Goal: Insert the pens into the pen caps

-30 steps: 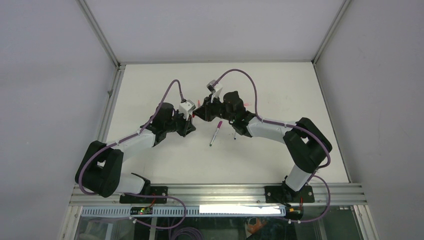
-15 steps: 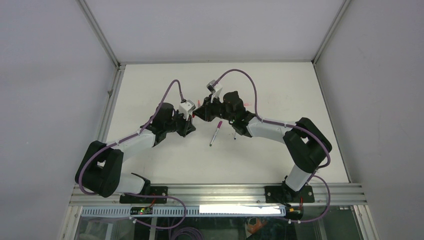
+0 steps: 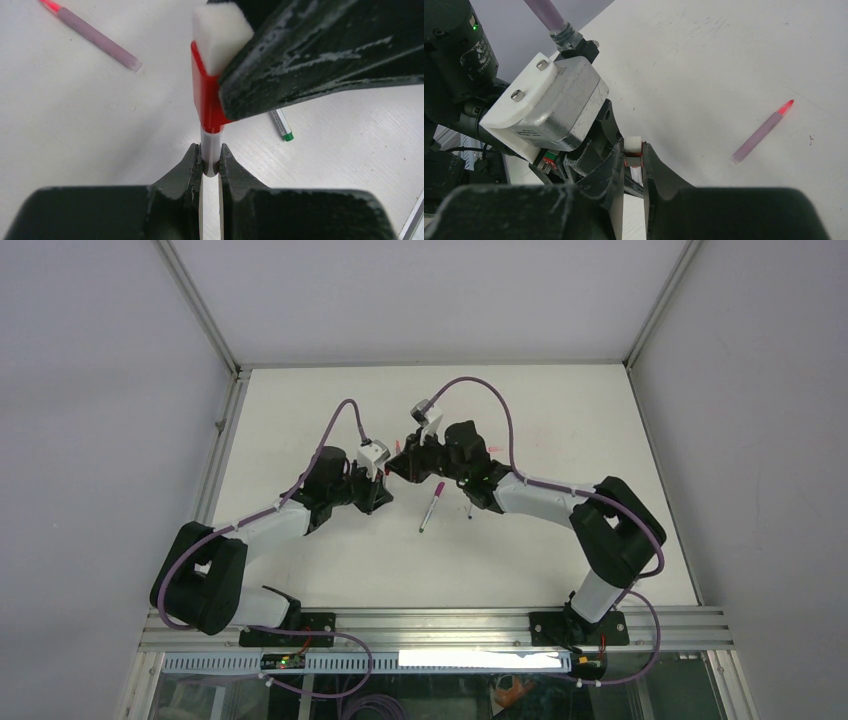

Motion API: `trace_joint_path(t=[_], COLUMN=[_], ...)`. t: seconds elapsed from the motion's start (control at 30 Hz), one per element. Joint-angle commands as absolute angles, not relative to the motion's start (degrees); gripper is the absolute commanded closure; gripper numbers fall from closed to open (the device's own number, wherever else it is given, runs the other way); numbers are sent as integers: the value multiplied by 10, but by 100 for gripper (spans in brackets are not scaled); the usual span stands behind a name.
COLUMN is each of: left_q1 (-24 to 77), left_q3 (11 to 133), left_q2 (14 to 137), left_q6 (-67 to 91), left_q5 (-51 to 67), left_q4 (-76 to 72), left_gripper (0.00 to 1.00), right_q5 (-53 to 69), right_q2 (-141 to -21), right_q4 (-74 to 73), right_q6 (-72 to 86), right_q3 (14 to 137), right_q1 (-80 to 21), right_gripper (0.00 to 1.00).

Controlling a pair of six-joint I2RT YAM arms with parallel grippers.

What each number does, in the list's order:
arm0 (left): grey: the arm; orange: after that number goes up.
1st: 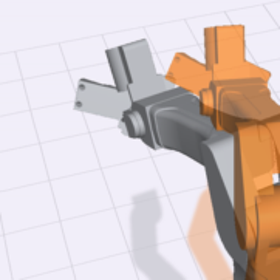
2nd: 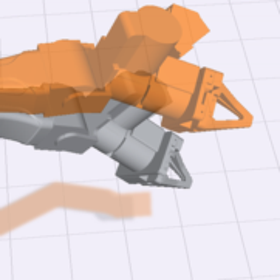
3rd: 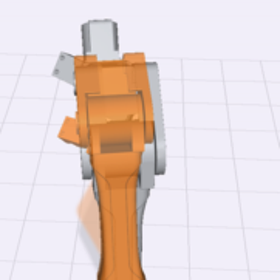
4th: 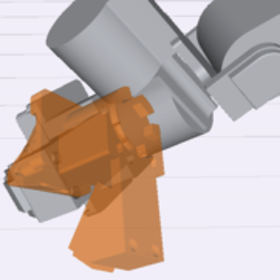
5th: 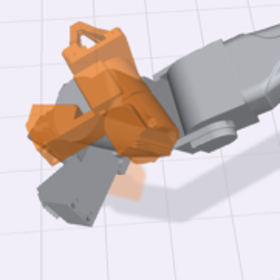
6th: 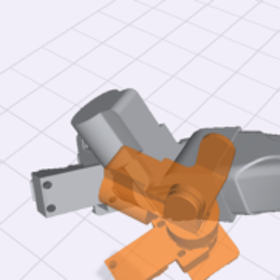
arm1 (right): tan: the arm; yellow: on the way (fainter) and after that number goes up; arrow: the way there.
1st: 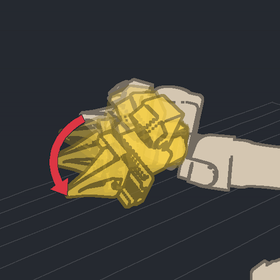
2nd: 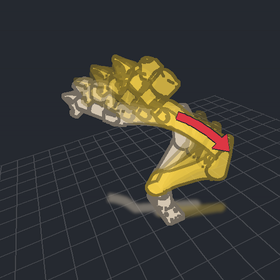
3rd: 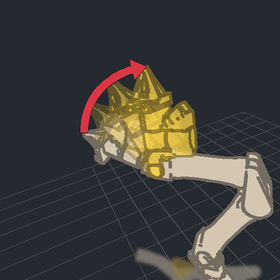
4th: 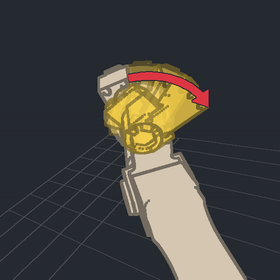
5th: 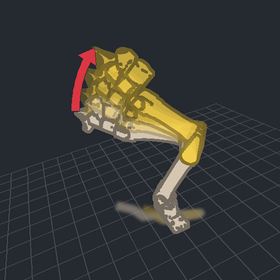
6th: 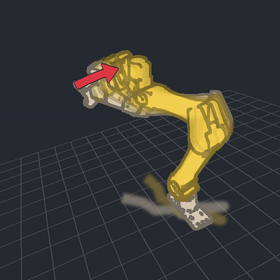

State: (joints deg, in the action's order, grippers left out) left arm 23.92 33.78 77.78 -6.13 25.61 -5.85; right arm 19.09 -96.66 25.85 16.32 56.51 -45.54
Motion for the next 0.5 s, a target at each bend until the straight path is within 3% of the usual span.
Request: trace_joint_path(t=[0.0, 0.2, 0.47], left_q1=[237, 237, 237], left_q3=[369, 368, 374], left_q2=[741, 751, 774], left_q6=[-56, -58, -61], left_q5=[295, 310, 334], left_q4=[-276, -261, -234], left_gripper=[100, 100, 100], right_q5=[244, 250, 246], right_q2=[-971, -958, -912], right_q4=[129, 169, 210], right_q6=[154, 146, 145], right_q3=[533, 559, 567], right_q1=[-490, -486, -450], right_gripper=[100, 97, 74])
